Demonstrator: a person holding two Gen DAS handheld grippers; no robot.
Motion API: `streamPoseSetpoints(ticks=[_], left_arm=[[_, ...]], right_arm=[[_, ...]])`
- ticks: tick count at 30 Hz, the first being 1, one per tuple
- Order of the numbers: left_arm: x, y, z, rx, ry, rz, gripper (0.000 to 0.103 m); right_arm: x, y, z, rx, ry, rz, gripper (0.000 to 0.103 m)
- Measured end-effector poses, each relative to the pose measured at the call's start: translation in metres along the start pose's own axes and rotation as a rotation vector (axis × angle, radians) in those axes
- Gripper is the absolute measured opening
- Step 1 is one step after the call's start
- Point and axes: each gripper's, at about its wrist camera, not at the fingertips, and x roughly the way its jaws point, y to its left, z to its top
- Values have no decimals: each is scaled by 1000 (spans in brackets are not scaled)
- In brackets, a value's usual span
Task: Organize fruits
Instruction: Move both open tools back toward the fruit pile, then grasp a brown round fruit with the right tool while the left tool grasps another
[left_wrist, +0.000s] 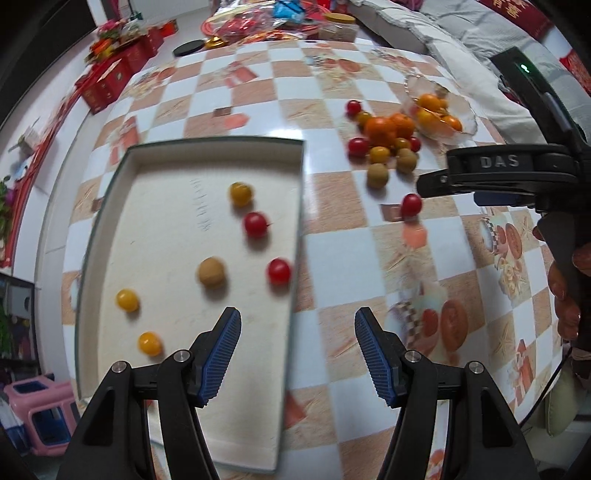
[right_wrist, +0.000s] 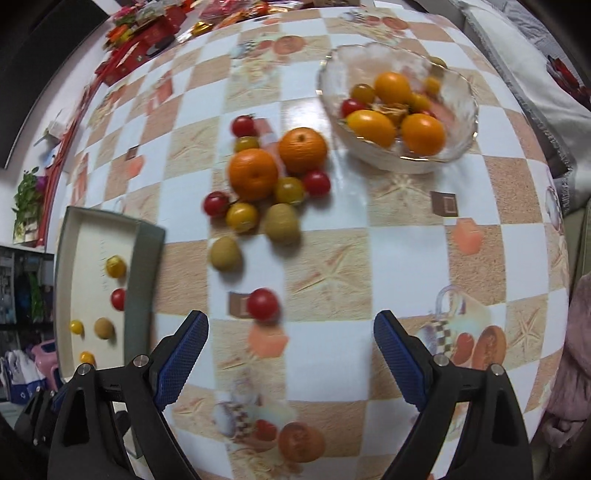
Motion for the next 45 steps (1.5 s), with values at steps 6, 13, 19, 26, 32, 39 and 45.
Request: streamPoseSetpoints(ticks=[6,13,19,26,32,39,45], left_arm=[[23,-27,9,35,31,-8,66],[47,-37,20,7,61,-11,65],[66,-40,33,-2,66,12,65],[79,-40,58,3,55,28,65],[87,-41,79,17,38,33,65],[97,-45,105,32,26,38,65],[98,-55,119,66,15,36,65]], right_arm=[[9,-2,15,-27,-6,-9,77],[28,3,28,-53,13,11,61],[31,11,36,-88,-12,17,57],[31,10,44,-99,-32,21,27],[26,-9,40,-75,-33,35,28],[21,-34,32,-30,-36,40,27],[19,-44,30,-17,-37,50,27]])
